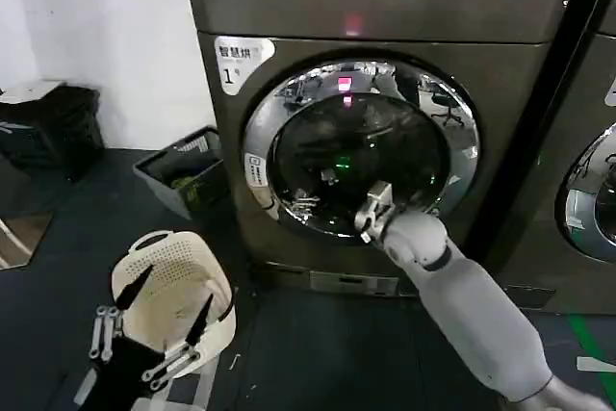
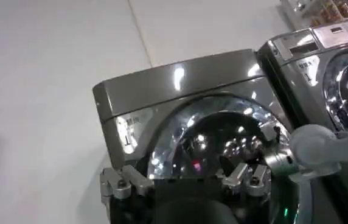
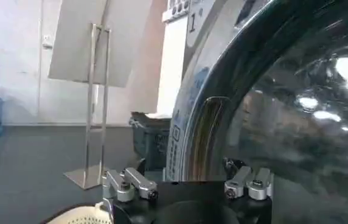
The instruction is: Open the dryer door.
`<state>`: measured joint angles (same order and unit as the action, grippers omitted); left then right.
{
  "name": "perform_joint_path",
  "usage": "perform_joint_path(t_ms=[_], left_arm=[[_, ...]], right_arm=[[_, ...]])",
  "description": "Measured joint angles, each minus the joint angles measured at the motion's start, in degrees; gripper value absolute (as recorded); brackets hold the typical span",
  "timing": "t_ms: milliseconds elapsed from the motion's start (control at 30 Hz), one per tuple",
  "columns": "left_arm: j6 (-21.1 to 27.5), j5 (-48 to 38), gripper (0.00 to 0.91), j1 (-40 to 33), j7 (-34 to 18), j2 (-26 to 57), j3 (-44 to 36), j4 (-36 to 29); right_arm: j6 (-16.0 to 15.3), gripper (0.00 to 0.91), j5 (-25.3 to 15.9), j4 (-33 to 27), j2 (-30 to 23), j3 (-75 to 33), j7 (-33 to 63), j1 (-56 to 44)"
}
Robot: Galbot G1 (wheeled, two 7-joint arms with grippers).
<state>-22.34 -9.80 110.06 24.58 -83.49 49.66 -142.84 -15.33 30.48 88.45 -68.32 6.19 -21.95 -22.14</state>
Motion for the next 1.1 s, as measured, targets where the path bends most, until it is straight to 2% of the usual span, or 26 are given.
perform_joint_path(t_ms=[1100], left_arm=[[0.1, 0.1, 0.907, -0.1, 0.0, -0.3, -0.1, 0.1]], right_arm=[[1.5, 0.907, -4.2, -10.0, -8.1, 2.9, 1.3, 3.7]])
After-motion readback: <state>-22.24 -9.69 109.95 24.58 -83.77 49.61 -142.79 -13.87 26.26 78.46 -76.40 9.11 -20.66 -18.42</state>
